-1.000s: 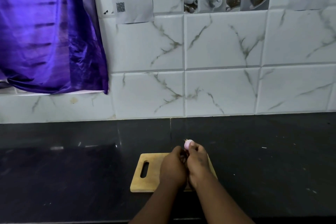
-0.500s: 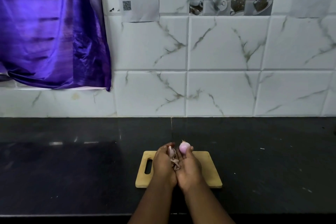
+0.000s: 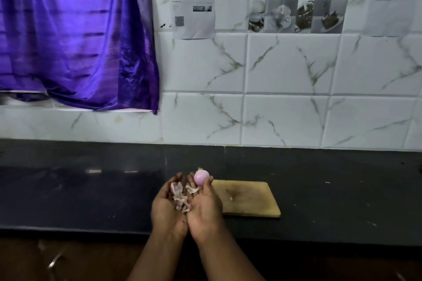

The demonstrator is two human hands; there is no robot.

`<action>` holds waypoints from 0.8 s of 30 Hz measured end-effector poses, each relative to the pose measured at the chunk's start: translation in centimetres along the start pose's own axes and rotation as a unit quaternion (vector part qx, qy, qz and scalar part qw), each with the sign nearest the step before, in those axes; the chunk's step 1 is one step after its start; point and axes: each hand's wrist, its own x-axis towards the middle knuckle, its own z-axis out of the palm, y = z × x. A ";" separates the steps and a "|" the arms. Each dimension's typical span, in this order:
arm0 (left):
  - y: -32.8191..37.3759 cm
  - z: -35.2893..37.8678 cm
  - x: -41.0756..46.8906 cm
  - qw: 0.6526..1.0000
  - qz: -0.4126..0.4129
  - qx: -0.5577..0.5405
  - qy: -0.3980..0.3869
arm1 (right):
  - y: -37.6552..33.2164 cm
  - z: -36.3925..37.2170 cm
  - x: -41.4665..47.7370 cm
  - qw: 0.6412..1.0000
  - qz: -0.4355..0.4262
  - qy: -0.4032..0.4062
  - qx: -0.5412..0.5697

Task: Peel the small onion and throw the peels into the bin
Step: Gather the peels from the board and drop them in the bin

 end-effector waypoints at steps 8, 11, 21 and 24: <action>10.3 -11.8 -10.5 0.983 0.114 -0.113 0.087 | 17.0 -0.5 -7.8 0.983 0.185 -0.004 0.005; 13.7 -17.8 -14.2 0.968 0.145 -0.148 0.141 | 23.6 -1.8 -11.6 0.964 0.265 0.024 -0.031; 19.5 -41.1 -23.0 0.866 0.235 -0.267 0.351 | 42.9 -8.1 -23.4 0.864 0.460 0.153 -0.137; 20.8 -46.0 -23.1 0.827 0.251 -0.273 0.422 | 46.9 -9.8 -23.9 0.838 0.484 0.161 -0.194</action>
